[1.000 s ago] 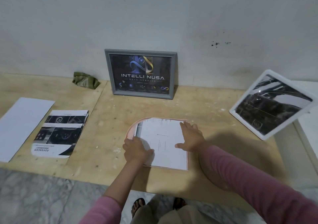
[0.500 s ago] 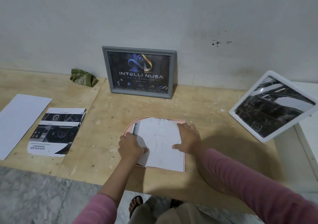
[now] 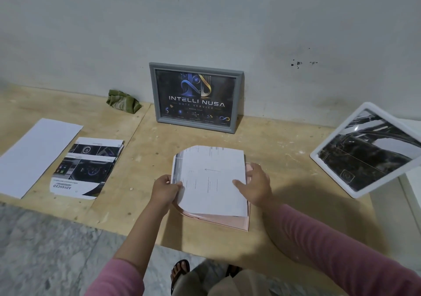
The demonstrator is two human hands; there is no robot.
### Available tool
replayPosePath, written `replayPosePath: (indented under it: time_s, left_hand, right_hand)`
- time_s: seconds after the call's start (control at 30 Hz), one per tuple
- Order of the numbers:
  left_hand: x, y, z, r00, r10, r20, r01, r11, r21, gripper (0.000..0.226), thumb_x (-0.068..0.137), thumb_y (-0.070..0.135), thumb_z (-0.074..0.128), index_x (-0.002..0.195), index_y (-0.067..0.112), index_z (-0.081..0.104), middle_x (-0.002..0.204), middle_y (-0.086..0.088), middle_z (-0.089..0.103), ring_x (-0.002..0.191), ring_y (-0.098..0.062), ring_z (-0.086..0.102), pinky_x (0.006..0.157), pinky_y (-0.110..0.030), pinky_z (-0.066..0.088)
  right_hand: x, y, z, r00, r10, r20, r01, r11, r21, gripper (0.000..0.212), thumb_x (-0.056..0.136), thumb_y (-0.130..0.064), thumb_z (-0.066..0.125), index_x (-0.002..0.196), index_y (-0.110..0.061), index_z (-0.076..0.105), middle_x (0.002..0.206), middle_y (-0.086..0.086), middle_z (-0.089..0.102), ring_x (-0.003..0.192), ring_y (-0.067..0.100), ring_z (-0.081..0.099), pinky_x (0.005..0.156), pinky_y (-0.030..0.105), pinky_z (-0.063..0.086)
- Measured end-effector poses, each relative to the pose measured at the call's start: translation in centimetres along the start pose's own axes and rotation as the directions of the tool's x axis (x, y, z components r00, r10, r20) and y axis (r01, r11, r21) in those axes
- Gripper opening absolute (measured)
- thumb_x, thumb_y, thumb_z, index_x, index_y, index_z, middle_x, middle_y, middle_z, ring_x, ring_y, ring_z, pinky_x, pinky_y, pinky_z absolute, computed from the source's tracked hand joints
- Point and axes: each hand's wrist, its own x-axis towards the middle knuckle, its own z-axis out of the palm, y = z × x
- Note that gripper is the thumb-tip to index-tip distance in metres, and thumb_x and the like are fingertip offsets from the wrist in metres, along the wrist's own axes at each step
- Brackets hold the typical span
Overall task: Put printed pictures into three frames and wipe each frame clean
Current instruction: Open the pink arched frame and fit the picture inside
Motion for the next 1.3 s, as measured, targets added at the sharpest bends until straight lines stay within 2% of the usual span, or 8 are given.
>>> replayPosePath:
  time_s: [0.1, 0.23, 0.5, 0.7, 0.83, 1.07, 1.2, 1.3]
  left_hand:
    - [-0.3, 0.4, -0.2, 1.000, -0.019, -0.007, 0.018, 0.995, -0.096, 0.010, 0.089, -0.001, 0.056, 0.085, 0.008, 0.057, 0.080, -0.010, 0.062, 0.067, -0.022, 0.058, 0.060, -0.029, 0.049]
    - [-0.3, 0.6, -1.2, 0.999, -0.020, -0.051, 0.011, 0.986, -0.166, 0.019, 0.092, 0.004, 0.056, 0.074, 0.006, 0.054, 0.075, -0.009, 0.059, 0.064, -0.021, 0.055, 0.058, -0.028, 0.048]
    - [2.3, -1.2, -10.2, 0.981, -0.063, -0.181, 0.014, 0.966, -0.257, 0.025, 0.090, 0.013, 0.061, 0.068, 0.005, 0.055, 0.070, -0.011, 0.052, 0.067, -0.025, 0.047, 0.064, -0.033, 0.047]
    - [6.3, -3.1, -22.1, 0.954, -0.065, -0.291, -0.011, 0.967, -0.254, 0.040, 0.084, 0.007, 0.068, 0.047, 0.009, 0.051, 0.044, -0.001, 0.046, 0.050, -0.022, 0.038, 0.051, -0.025, 0.031]
    - [9.8, -3.7, -30.8, 0.929, -0.081, -0.361, -0.024, 0.961, -0.277, 0.016, 0.078, 0.007, 0.075, 0.069, 0.002, 0.063, 0.063, -0.008, 0.053, 0.059, -0.021, 0.043, 0.055, -0.027, 0.037]
    - [16.5, -5.7, -42.0, 0.886, -0.134, -0.443, 0.045, 0.977, -0.207, 0.029, 0.079, 0.009, 0.074, 0.053, 0.006, 0.062, 0.058, -0.008, 0.063, 0.059, -0.023, 0.055, 0.063, -0.032, 0.045]
    - [18.8, -6.3, -45.1, 0.877, -0.119, -0.465, 0.076, 0.991, -0.110, 0.026, 0.079, 0.009, 0.071, 0.056, 0.007, 0.060, 0.061, -0.007, 0.063, 0.059, -0.020, 0.056, 0.062, -0.026, 0.045]
    - [19.9, -6.6, -46.2, 0.868, -0.105, -0.485, 0.095, 0.994, -0.044, 0.019, 0.078, 0.010, 0.071, 0.063, 0.005, 0.062, 0.070, -0.010, 0.067, 0.065, -0.020, 0.059, 0.055, -0.022, 0.042]
  right_hand:
    - [0.2, -1.1, 0.0, 1.000, 0.027, 0.016, -0.028, 0.990, 0.140, 0.022, 0.073, -0.030, 0.062, 0.090, -0.035, 0.050, 0.080, -0.014, 0.065, 0.079, 0.012, 0.066, 0.081, 0.040, 0.055]
    - [0.2, -3.7, 0.7, 0.996, 0.075, 0.043, -0.083, 0.973, 0.214, 0.012, 0.075, -0.023, 0.054, 0.082, -0.032, 0.051, 0.083, -0.012, 0.062, 0.084, 0.017, 0.065, 0.080, 0.037, 0.055]
    - [0.3, -14.3, 5.9, 0.997, -0.012, 0.077, -0.003, 0.981, 0.192, 0.021, 0.085, -0.007, 0.048, 0.099, -0.022, 0.053, 0.090, 0.003, 0.063, 0.082, 0.026, 0.064, 0.067, 0.030, 0.051]
    - [-0.2, -24.8, 15.0, 0.911, -0.135, 0.391, 0.091, 0.988, 0.127, 0.056, 0.073, 0.001, 0.037, 0.117, -0.031, 0.052, 0.105, -0.004, 0.063, 0.096, 0.021, 0.062, 0.084, 0.038, 0.055]
    - [-0.5, -32.0, 23.0, 0.869, -0.176, 0.463, 0.153, 0.984, 0.088, 0.054, 0.076, 0.004, 0.039, 0.120, -0.026, 0.051, 0.104, -0.005, 0.058, 0.102, 0.022, 0.058, 0.089, 0.036, 0.052]
    - [0.8, -42.4, 36.5, 0.890, -0.219, 0.400, 0.231, 0.973, 0.018, 0.047, 0.082, 0.006, 0.049, 0.128, -0.004, 0.048, 0.118, 0.008, 0.053, 0.093, 0.014, 0.047, 0.077, 0.020, 0.038]
    - [2.0, -45.6, 41.8, 0.864, -0.251, 0.437, 0.297, 0.954, -0.040, 0.056, 0.084, 0.006, 0.049, 0.138, -0.002, 0.041, 0.136, 0.012, 0.048, 0.116, 0.020, 0.051, 0.081, 0.016, 0.034]
    - [2.9, -46.7, 44.5, 0.832, -0.257, 0.492, 0.351, 0.930, -0.106, 0.056, 0.083, 0.003, 0.050, 0.138, -0.001, 0.041, 0.135, 0.015, 0.046, 0.117, 0.025, 0.052, 0.079, 0.017, 0.035]
